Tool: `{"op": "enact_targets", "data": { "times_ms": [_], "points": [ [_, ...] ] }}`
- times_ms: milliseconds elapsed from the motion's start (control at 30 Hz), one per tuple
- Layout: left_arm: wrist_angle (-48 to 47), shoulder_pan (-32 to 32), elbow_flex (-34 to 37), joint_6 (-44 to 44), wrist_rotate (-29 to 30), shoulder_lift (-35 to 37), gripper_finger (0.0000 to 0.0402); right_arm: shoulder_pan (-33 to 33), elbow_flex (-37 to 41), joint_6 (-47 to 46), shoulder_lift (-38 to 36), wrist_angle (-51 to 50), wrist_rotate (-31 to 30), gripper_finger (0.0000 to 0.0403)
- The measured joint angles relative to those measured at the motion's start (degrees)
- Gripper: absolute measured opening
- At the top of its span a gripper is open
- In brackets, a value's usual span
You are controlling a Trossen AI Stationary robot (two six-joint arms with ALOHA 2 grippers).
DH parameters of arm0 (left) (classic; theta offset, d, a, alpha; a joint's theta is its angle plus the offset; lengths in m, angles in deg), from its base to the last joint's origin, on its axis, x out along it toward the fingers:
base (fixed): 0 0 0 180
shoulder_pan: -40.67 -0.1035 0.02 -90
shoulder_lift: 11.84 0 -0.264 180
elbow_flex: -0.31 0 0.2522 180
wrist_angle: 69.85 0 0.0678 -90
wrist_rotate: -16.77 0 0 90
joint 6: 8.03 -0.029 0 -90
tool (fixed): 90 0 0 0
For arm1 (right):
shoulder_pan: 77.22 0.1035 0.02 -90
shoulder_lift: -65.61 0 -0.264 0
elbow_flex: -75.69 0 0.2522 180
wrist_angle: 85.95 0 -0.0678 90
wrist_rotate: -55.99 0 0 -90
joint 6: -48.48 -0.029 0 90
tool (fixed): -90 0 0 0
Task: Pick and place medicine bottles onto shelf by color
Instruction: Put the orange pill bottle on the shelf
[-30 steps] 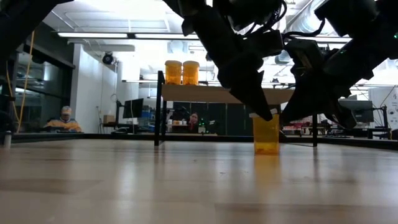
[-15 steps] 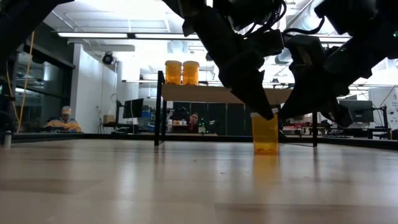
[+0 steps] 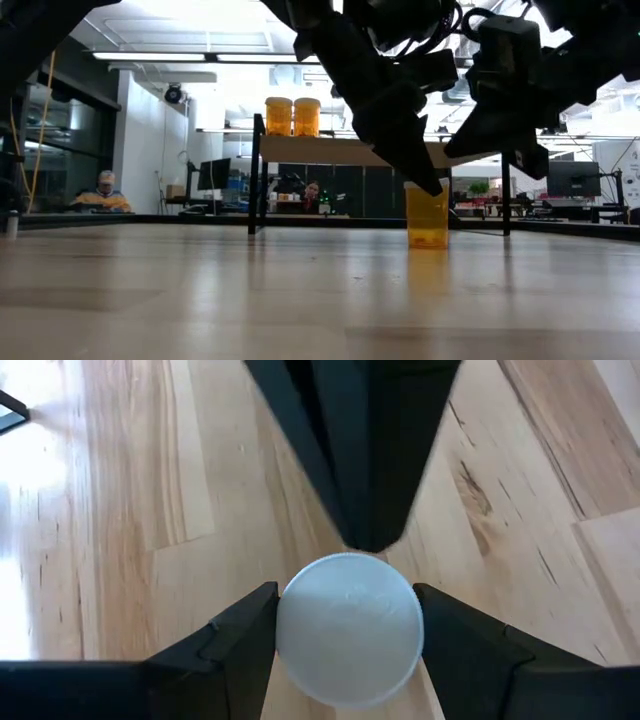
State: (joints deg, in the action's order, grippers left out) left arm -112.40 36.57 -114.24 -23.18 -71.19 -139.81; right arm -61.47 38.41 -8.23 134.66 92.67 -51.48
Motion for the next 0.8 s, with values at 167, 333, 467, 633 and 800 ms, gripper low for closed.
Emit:
{"op": "enact_targets", "data": {
  "times_ms": [167,333,467,633,800],
  "points": [
    [0.3,0.0,0.0,0.0,0.0,-0.1,0.0207,-0.8,0.0,0.5,1.4,1.0,-2.2,0.0000],
    [0.4,0.0,0.0,0.1,0.1,-0.1,0.0207,-2.3,0.0,1.5,5.3,6.6,-2.0,0.0000],
    [0.6,0.0,0.1,0.0,0.0,-0.1,0.0207,-2.6,0.0,1.4,9.1,9.2,-0.6,0.0000],
    [0.3,-0.1,0.1,0.1,-0.3,-0.2,0.0207,-2.5,-0.1,-0.6,12.0,9.6,-1.8,0.0000],
    [0.4,-0.1,0.2,0.0,-0.3,-0.2,0.0207,-2.5,-0.2,-1.0,12.5,8.8,-3.1,0.0000]
  ]
}}
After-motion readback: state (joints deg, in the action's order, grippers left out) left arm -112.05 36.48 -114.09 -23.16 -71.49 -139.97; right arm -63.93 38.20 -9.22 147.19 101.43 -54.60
